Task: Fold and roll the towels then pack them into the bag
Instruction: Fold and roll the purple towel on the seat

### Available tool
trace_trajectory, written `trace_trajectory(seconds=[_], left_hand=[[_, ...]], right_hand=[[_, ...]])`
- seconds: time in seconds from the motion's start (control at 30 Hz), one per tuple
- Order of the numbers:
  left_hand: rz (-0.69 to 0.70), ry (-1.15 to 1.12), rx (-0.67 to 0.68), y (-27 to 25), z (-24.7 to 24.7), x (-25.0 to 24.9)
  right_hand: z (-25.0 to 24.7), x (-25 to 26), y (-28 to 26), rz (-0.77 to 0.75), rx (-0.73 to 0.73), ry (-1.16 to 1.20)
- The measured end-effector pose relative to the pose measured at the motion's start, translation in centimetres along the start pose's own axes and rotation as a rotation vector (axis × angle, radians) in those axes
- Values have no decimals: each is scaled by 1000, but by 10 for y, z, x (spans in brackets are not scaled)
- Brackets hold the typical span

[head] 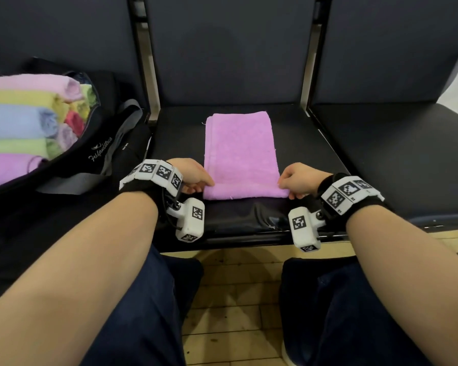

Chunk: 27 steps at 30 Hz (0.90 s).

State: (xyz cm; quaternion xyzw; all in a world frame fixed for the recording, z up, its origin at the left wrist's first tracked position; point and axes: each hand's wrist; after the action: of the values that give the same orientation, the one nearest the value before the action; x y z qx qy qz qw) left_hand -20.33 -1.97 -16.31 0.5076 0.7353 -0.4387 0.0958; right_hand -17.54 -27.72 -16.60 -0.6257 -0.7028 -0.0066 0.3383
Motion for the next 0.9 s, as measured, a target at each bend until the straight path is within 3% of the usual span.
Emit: trace_trajectory(seconds=[0.13, 0.23, 0.37, 0.63, 0.73, 0.9], left_hand=[[90, 259, -96, -3, 11, -4], [213, 245, -171, -2, 11, -2], [312, 213, -139, -2, 9, 0], [306, 464, -75, -9, 2, -5], [312, 519, -1, -15, 4, -5], [335, 587, -44, -14, 8, -7]], right_hand=[[4, 2, -2, -16, -48, -59], [7, 2, -2, -119, -129, -165], [7, 4, -4, -329, -168, -225], [2, 13, -14, -240, -69, -441], [1, 14, -16, -256, -48, -404], [1, 18, -15, -280, -42, -438]])
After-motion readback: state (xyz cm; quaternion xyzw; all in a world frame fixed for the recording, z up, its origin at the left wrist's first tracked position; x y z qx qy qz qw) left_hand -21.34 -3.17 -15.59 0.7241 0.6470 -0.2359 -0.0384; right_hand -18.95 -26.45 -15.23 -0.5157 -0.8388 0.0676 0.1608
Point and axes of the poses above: each hand's wrist, its own y-axis towards the middle knuckle, its own z-axis out of the palm, x = y × z, and after that the axes turned 2 degrees about -y, right-handed
